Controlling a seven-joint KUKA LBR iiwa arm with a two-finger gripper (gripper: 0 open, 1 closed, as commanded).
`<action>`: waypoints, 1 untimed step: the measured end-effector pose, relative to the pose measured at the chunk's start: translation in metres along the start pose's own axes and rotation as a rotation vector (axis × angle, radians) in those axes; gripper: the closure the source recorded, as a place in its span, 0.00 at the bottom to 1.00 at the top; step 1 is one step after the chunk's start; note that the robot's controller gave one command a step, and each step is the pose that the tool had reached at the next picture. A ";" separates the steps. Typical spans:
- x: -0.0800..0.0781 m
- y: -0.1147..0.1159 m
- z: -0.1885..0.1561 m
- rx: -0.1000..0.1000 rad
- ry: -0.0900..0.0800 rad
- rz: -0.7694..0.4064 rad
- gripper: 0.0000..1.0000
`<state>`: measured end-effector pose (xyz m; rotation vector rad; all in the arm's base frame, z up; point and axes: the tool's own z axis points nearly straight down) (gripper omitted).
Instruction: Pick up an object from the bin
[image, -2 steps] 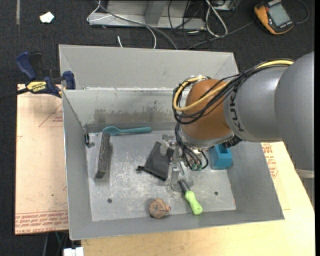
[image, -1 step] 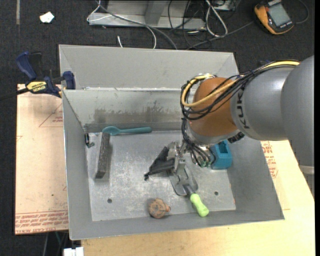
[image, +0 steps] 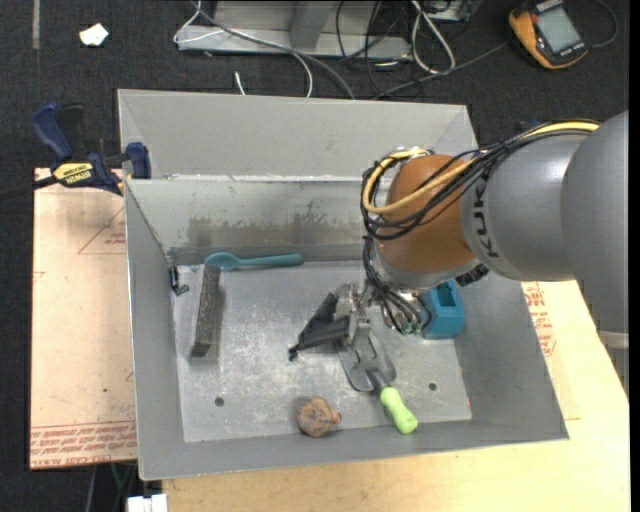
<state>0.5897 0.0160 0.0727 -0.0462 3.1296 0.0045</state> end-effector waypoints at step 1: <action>-0.006 -0.014 -0.076 0.000 0.005 -0.013 1.00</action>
Offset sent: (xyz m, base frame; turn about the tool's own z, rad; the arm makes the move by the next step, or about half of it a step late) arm 0.0053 0.0115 0.1848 0.0011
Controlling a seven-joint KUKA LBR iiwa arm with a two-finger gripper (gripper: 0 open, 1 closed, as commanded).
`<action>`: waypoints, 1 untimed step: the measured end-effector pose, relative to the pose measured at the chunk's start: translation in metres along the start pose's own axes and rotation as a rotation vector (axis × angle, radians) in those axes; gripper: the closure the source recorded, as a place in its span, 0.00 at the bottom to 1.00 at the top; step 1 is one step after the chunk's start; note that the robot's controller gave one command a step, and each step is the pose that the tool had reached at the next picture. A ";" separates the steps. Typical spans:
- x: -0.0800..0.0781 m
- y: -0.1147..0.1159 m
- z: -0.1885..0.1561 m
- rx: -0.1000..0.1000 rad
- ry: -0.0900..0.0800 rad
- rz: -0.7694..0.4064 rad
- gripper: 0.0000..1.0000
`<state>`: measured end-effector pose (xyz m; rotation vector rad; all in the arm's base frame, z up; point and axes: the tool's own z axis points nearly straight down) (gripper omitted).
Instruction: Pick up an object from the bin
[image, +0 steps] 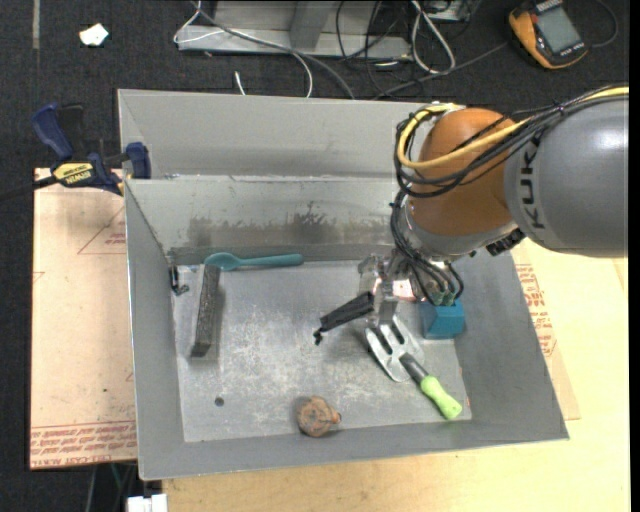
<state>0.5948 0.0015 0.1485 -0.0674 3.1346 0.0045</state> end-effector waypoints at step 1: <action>-0.002 0.017 -0.075 -0.001 0.006 0.008 1.00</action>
Offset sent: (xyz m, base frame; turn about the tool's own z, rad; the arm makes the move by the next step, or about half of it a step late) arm -0.0222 0.0054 0.2468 -0.0385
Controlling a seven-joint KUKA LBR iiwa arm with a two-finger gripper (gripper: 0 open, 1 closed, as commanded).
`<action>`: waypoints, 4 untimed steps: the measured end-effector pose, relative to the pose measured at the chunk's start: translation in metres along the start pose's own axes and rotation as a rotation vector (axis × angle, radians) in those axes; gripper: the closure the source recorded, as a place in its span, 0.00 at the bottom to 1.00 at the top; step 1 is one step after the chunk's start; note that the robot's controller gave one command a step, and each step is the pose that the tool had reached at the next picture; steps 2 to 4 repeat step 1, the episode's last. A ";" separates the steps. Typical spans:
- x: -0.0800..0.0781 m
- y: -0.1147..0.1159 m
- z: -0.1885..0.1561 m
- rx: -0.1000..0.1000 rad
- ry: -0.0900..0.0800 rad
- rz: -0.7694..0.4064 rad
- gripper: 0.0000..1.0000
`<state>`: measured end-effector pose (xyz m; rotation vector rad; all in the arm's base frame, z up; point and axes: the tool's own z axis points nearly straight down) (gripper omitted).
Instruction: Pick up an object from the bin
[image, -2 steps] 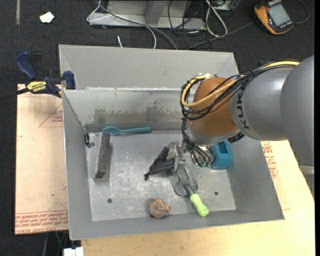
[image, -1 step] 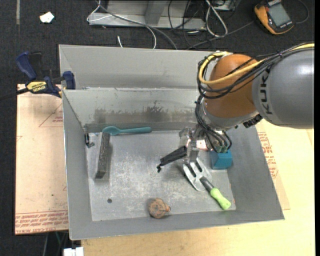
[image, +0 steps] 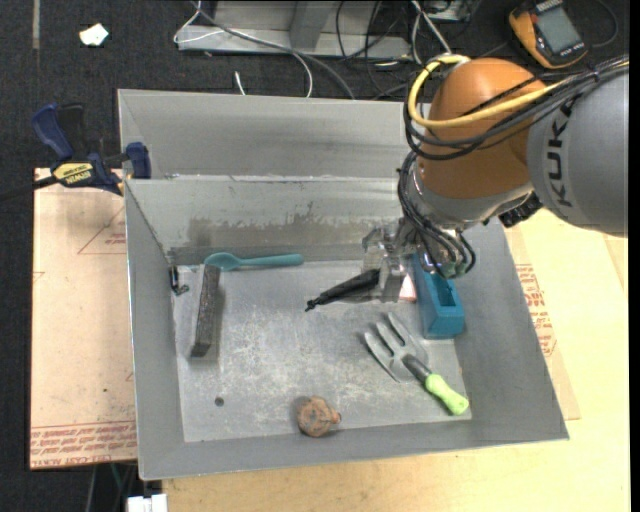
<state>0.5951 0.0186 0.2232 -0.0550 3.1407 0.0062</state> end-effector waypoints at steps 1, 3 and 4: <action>0.004 0.001 -0.038 0.000 0.000 -0.008 1.00; 0.004 0.001 -0.038 0.000 0.000 -0.008 1.00; 0.004 0.001 -0.038 0.000 0.000 -0.008 1.00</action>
Offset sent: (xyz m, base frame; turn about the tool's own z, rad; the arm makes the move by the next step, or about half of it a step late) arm -0.0169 -0.0208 -0.0158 -0.0185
